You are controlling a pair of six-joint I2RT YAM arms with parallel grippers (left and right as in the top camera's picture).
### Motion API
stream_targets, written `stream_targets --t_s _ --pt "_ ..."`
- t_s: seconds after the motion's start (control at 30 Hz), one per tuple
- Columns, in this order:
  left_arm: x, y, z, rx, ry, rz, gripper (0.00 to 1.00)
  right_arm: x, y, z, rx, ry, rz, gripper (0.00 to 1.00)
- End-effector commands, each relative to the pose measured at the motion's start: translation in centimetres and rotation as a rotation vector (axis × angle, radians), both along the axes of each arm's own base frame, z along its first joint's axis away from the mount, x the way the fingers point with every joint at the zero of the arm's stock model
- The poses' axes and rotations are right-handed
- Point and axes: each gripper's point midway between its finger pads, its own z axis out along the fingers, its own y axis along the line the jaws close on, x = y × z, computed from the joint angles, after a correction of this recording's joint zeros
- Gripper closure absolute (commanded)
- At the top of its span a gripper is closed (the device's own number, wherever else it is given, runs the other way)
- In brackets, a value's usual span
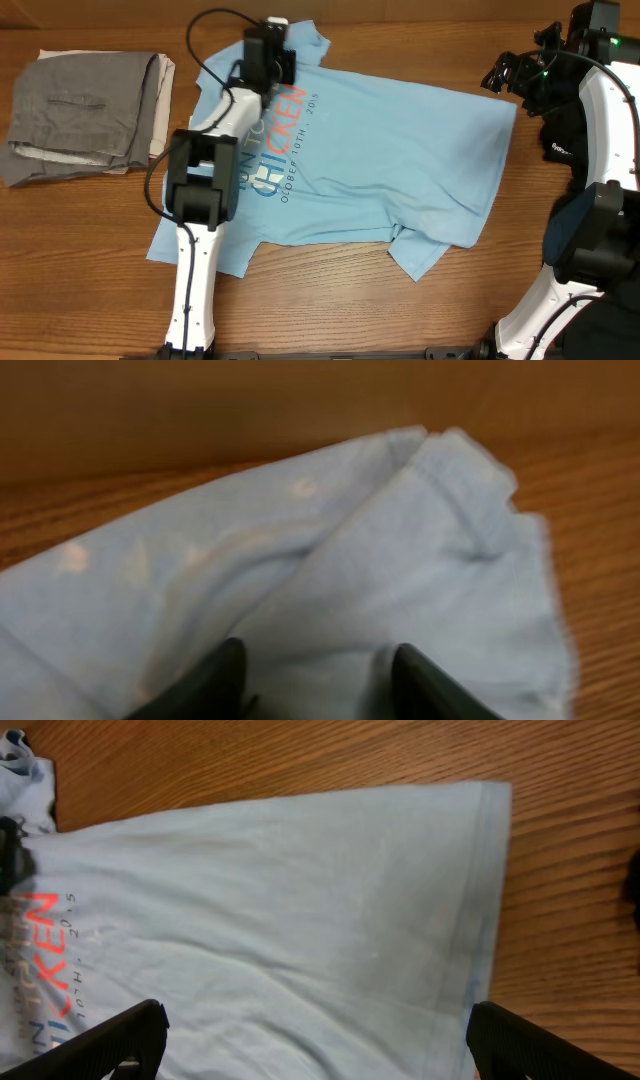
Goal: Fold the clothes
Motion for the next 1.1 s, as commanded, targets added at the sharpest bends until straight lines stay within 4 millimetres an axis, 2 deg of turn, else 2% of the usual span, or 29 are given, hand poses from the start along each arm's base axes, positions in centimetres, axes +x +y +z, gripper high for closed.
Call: stream_targets --t_s 0.0,0.03,0.07,0.1,0.13,0.23,0.33,0.37,0.4,0.43,0.47,0.5,0.53,0.6,0.7,0.77,0.9,1.0,1.07 --pt "1.7 -0.7 7.9 -0.215 -0.085 -0.055 0.2 0.5 -0.1 1.3 -0.003 -0.039 -0.003 0.0" --pt "1.9 -0.7 10.2 -0.217 -0.121 -0.058 0.16 0.5 -0.1 1.3 -0.003 -0.039 -0.003 0.0" --pt "2.0 -0.7 13.8 -0.208 -0.18 -0.062 0.1 0.5 -0.1 1.3 -0.003 -0.039 -0.003 0.0" --pt "1.9 -0.6 16.2 -0.197 -0.211 -0.055 0.04 0.5 -0.1 1.3 -0.003 -0.039 -0.003 0.0" --pt "1.6 -0.5 18.1 -0.186 -0.231 -0.043 0.0 0.5 -0.1 1.3 -0.003 -0.039 -0.003 0.0" --pt "-0.2 0.1 22.8 -0.16 -0.229 0.007 0.0 0.5 -0.1 1.3 -0.003 -0.039 -0.003 0.0" --pt "-3.7 1.7 25.3 -0.113 -0.124 0.078 0.0 0.5 -0.1 1.3 -0.003 -0.039 -0.003 0.0" --pt "-5.4 2.7 26.0 -0.097 -0.07 0.135 0.0 0.5 -0.1 1.3 -0.003 -0.039 -0.003 0.0" --pt "-8.7 4.3 27.3 -0.06 0.01 0.215 0.0 0.5 -0.1 1.3 -0.003 -0.039 -0.003 0.0" --pt "-10.4 4.9 27.8 -0.044 0.049 0.253 0.0 0.5 -0.1 1.3 -0.003 -0.039 -0.003 0.0" --pt "-13.8 6.1 28.5 -0.019 0.123 0.336 0.0 0.5 -0.1 1.3 -0.003 -0.039 -0.003 0.0" --pt "-15.2 6.5 28.7 -0.01 0.151 0.365 0.0 0.5 -0.1 1.3 -0.003 -0.039 -0.003 0.0" --pt "-19.6 6.8 29.2 0.021 0.243 0.399 0.0 0.5 -0.1 1.3 -0.003 -0.039 -0.003 0.0" --pt "-22.7 6.7 29.2 0.033 0.322 0.403 0.0 0.5 -0.1 1.3 -0.003 -0.039 -0.003 0.0" --pt "-26.5 6.6 28.9 0.067 0.418 0.399 0.01 0.5 -0.1 1.3 -0.003 -0.039 -0.003 0.0" --pt "-28.0 6.6 29.2 0.081 0.443 0.389 0.02 0.5 -0.1 1.3 -0.003 -0.039 -0.003 0.0" --pt "-31.4 6.3 31.0 0.08 0.447 0.371 0.02 0.5 -0.1 1.3 -0.003 -0.039 -0.003 0.0" --pt "-35.1 6.3 33.1 0.074 0.43 0.341 0.01 0.5 -0.1 1.3 -0.003 -0.039 -0.003 0.0" --pt "-36.9 6.1 33.8 0.067 0.434 0.316 0.0 1.1 0.3 1.8 0.047 -0.058 -0.038 0.0"
